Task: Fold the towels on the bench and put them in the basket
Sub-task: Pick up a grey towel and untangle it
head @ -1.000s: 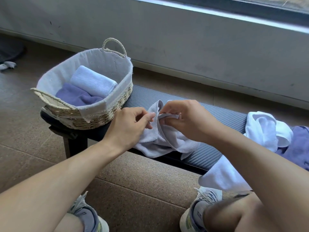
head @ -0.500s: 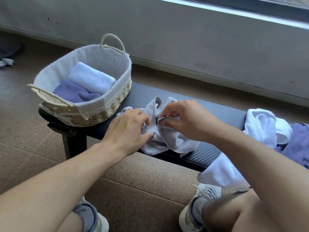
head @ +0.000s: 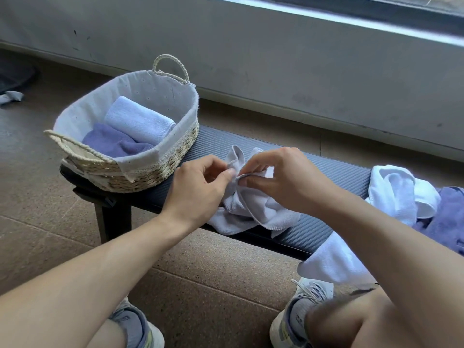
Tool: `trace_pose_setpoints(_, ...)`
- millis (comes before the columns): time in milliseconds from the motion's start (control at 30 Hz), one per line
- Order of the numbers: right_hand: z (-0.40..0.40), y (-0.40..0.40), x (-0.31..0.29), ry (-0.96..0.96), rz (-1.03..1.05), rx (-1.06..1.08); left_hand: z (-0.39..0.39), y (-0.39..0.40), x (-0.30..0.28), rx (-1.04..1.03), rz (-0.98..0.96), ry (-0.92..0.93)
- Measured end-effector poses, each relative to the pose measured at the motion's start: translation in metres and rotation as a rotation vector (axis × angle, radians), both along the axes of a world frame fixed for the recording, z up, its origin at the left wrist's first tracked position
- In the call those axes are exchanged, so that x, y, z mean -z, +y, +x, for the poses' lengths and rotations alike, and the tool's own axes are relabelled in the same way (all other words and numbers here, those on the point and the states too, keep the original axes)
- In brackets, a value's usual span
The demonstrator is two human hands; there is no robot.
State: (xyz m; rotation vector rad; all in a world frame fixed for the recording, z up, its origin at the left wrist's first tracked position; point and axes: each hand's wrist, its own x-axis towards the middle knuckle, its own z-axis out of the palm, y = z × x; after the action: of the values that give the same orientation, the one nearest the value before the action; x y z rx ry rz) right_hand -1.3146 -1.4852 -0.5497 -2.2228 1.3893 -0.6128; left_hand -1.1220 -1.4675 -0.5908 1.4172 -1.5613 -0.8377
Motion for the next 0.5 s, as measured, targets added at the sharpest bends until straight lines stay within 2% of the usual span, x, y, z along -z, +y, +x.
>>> trace_pose_setpoints(67,0.0,-0.001,-0.001,-0.075,0.014,0.027,-0.002,0.002,-0.001,0.017,0.054,0.177)
trace_pose_setpoints(133,-0.001,-0.002,-0.001,-0.109,0.027,0.04,-0.002,0.003,0.001,0.03,0.08,0.256)
trace_pose_setpoints(267,-0.003,-0.002,-0.001,-0.13,0.056,0.053,-0.003,0.006,0.0,0.061,0.086,0.285)
trace_pose_setpoints(500,-0.003,0.002,-0.007,-0.09,0.087,0.047,-0.006,0.012,-0.005,0.091,0.062,0.198)
